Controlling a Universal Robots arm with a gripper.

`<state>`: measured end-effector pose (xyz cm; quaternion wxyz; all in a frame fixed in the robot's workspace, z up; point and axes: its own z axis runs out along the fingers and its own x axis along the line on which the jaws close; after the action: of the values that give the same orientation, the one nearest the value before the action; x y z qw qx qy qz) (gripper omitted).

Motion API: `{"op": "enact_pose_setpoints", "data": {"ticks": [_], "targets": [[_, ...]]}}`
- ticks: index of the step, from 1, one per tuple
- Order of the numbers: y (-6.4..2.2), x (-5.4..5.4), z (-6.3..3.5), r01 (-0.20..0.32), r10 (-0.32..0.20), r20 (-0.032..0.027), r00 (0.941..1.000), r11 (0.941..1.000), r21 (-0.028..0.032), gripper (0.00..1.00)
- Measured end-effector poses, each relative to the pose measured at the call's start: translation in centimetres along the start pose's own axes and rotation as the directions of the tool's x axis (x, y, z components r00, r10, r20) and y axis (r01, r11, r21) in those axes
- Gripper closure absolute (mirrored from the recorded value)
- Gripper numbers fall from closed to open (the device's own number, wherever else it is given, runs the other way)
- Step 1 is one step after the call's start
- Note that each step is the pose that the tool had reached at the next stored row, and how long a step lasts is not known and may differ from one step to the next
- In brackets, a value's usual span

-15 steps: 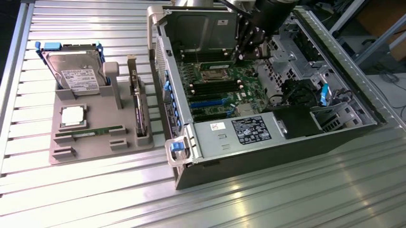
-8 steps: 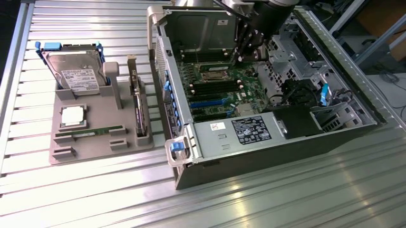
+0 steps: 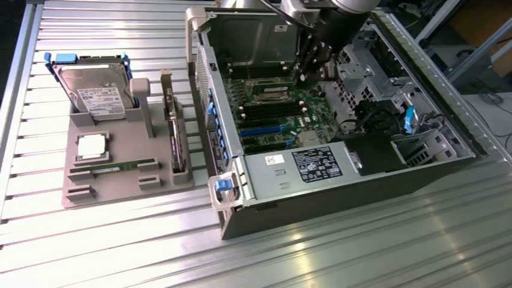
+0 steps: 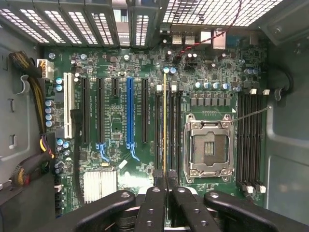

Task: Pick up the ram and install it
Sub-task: 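Insert the ram into the slot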

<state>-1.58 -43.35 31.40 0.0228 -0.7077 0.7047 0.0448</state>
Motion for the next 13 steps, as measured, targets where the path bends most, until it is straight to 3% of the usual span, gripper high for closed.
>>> {"op": "enact_pose_setpoints", "data": {"ticks": [7,13], "targets": [[-0.28,0.1,1.20,-0.004,0.004,0.0001,1.0000,1.0000,0.0004,0.88],[-0.31,0.2,1.65,-0.004,0.004,0.0003,1.0000,1.0000,0.0004,0.88]]}}
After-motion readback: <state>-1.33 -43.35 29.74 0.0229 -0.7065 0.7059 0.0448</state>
